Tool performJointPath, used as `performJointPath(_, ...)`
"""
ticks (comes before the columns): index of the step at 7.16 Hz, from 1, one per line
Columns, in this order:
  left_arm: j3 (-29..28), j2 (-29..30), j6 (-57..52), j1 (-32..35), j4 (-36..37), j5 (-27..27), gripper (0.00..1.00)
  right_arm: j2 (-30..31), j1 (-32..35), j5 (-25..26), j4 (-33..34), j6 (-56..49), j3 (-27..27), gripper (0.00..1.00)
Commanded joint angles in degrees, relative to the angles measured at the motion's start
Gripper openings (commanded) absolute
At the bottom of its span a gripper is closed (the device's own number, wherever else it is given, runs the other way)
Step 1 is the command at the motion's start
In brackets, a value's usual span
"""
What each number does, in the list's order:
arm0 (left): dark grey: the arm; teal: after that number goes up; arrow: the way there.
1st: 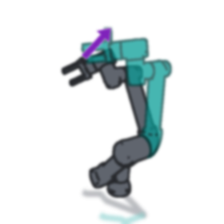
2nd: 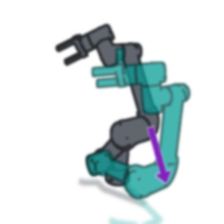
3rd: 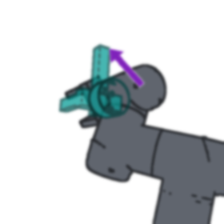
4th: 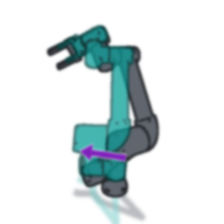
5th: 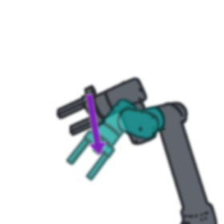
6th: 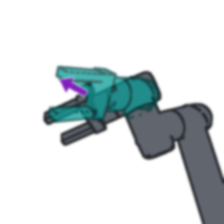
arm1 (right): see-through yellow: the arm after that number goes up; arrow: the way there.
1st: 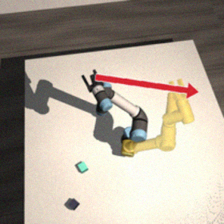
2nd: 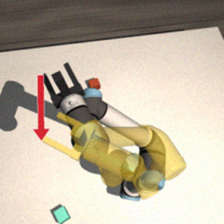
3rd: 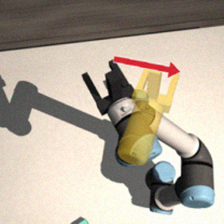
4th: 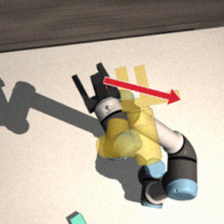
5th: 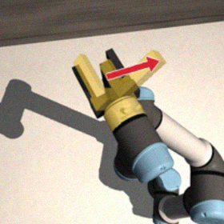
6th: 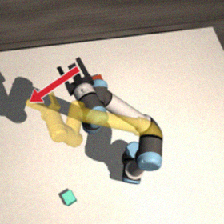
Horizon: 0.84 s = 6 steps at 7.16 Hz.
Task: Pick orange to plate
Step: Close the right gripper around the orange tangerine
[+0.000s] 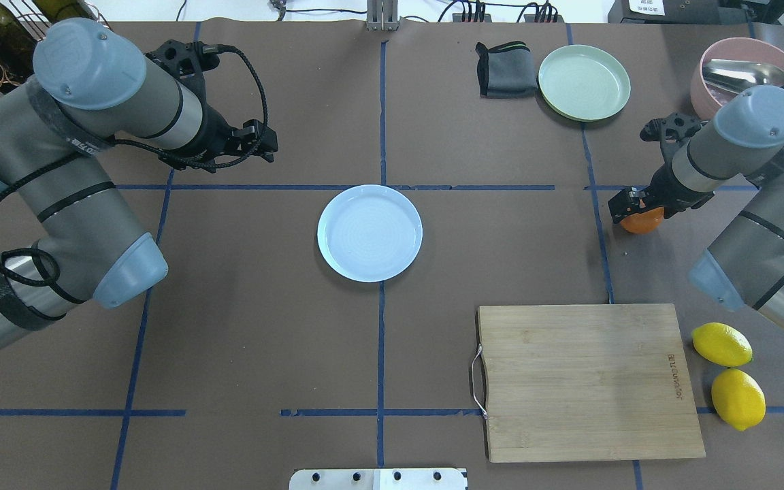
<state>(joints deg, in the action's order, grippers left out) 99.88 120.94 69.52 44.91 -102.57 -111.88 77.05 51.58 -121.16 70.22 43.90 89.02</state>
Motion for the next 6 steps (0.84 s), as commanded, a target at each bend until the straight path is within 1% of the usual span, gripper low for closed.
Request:
performJointPath(1,0.0,-0.1,0.0,0.0,0.0,0.0,1.0,-0.1,0.3,0.0,0.0,0.0,-0.2,1.0)
performJointPath(4,0.0,-0.1,0.0,0.0,0.0,0.0,1.0,-0.1,0.9,0.1,0.0,0.0,-0.3,0.99)
performJointPath(5,0.0,-0.1,0.0,0.0,0.0,0.0,1.0,-0.1,1.0,0.1,0.0,0.0,-0.3,0.72)
performJointPath(6,0.0,-0.1,0.0,0.0,0.0,0.0,1.0,-0.2,1.2,0.0,0.0,0.0,-0.2,0.25)
